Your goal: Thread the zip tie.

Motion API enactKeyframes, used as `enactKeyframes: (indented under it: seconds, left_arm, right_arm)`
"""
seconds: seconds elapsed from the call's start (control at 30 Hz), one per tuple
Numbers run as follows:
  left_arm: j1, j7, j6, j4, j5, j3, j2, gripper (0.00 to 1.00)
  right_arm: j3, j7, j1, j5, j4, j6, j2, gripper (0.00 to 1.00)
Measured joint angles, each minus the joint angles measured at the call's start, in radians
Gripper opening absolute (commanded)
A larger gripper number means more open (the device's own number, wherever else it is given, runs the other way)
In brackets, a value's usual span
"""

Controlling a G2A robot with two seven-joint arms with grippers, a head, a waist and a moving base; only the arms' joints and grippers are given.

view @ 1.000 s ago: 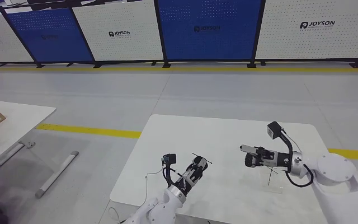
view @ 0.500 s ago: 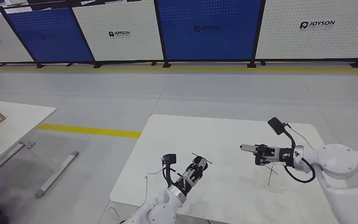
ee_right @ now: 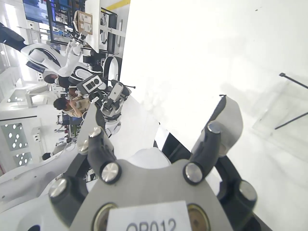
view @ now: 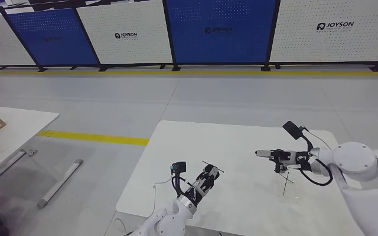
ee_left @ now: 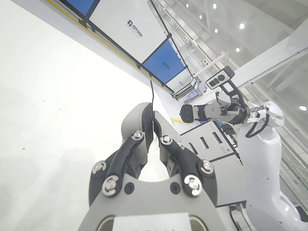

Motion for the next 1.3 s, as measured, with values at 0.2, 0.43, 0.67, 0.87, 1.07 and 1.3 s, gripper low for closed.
enactKeyframes:
  seconds: [0.2,0.43,0.67,0.87,1.07,1.3]
  left_arm:
    - [-0.010,-0.058,-0.030,0.008,-0.086,-0.006,-0.002,0.00]
    - [-0.019,-0.211,-0.096,0.043,-0.285,-0.066,0.005,0.00]
    - [-0.018,-0.210,-0.096,0.042,-0.284,-0.064,0.005,0.00]
    - [-0.018,-0.211,-0.096,0.042,-0.284,-0.064,0.005,0.00]
    - [-0.018,-0.211,-0.096,0.042,-0.284,-0.064,0.005,0.00]
    - [-0.018,-0.211,-0.096,0.042,-0.285,-0.064,0.005,0.00]
  right_arm:
    - [0.000,0.000,0.000,0.000,0.000,0.000,0.000,1.00]
    - [0.000,0.000,0.000,0.000,0.000,0.000,0.000,1.00]
    - [-0.009,-0.003,-0.007,-0.014,-0.009,-0.015,0.001,1.00]
    - [-0.066,0.111,0.043,-0.150,0.015,0.033,0.018,1.00]
    - [-0.107,0.104,0.083,-0.159,0.057,0.034,0.019,1.00]
    - [-0.106,0.104,0.082,-0.159,0.057,0.034,0.019,1.00]
